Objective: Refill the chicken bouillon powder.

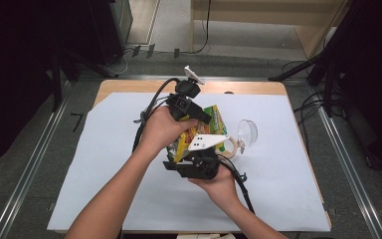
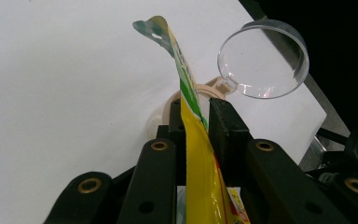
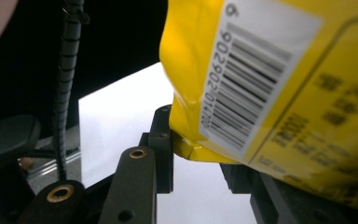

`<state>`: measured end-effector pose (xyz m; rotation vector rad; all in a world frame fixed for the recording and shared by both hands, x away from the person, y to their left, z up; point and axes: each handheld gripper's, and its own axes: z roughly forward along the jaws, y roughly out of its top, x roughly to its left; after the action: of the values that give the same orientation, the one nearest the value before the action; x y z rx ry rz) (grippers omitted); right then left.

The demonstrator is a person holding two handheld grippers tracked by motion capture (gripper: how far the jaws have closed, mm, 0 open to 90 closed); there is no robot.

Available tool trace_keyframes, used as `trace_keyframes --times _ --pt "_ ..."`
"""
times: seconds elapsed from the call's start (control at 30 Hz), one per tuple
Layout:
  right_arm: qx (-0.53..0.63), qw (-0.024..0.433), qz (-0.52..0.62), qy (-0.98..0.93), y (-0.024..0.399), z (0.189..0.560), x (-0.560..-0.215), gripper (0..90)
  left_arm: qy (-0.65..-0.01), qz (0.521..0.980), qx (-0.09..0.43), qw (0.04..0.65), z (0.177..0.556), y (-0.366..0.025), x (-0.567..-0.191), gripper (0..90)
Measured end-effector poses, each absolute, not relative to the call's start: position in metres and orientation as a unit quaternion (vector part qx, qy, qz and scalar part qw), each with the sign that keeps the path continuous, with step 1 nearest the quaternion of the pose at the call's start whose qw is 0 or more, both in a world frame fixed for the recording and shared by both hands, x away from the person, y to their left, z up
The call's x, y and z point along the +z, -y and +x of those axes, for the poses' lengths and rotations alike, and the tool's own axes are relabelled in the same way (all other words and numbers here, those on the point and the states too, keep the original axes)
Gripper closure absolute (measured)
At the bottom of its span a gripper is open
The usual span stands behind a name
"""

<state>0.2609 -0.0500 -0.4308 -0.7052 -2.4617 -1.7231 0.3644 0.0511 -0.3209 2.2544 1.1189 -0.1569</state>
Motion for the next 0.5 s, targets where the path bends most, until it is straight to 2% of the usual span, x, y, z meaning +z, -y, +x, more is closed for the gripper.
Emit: trace_keyframes --times 0.5 --pt "-0.552 0.025 -0.225 0.803 0.0486 0.2602 -0.4317 70.3 -0.424 0.848 -0.059 0.313 0.3627 -0.0551 -0.3236 79.3"
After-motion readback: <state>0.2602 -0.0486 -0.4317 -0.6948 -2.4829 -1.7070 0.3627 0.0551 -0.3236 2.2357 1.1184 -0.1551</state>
